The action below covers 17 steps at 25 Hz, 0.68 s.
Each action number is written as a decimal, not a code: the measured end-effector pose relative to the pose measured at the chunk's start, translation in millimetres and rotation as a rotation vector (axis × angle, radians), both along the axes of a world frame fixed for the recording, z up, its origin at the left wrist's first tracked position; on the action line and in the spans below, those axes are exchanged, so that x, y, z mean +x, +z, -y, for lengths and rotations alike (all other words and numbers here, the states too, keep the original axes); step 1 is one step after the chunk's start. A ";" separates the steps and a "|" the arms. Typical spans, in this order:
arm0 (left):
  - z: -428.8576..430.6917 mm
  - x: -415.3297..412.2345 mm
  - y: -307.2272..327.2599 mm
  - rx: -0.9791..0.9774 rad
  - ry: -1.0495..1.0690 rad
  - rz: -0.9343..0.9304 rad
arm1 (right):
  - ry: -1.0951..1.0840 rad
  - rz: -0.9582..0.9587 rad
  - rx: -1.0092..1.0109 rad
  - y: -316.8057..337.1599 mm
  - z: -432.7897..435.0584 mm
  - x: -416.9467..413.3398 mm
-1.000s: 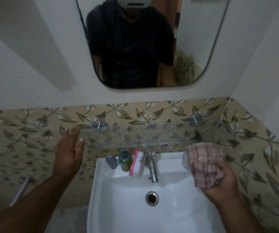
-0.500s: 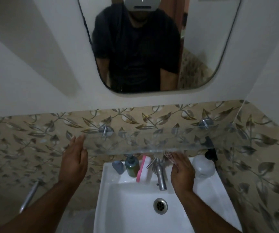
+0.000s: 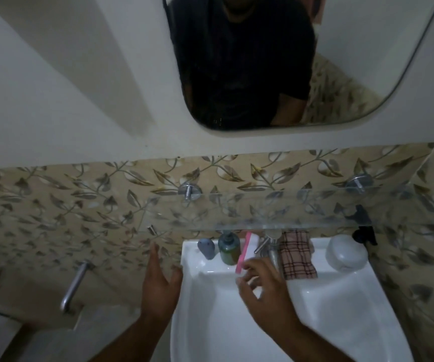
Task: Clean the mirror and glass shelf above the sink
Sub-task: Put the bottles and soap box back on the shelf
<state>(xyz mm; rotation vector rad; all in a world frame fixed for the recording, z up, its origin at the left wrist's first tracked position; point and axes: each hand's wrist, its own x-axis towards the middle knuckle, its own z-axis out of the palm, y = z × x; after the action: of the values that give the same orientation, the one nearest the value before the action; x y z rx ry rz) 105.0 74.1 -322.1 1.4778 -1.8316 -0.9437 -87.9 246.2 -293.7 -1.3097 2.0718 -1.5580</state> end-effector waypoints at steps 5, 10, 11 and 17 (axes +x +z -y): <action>9.0 -30.2 -1.2 0.014 -0.220 -0.047 | -0.076 0.293 0.206 25.8 83.8 29.9; 41.5 -60.4 0.2 0.093 -0.319 0.016 | -0.211 0.057 0.305 12.3 117.4 3.8; 47.1 -66.0 0.1 0.106 -0.345 0.048 | -0.229 -0.043 0.396 5.8 119.9 2.2; 53.8 -81.7 -9.5 0.116 -0.410 0.076 | -0.311 -0.048 0.603 -11.2 141.8 -8.5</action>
<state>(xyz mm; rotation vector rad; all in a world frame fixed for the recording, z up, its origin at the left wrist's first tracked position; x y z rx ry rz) 23.3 20.3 -331.6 1.2384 -2.2198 -1.2173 -96.4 104.3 -304.9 -0.8399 2.5809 -0.8641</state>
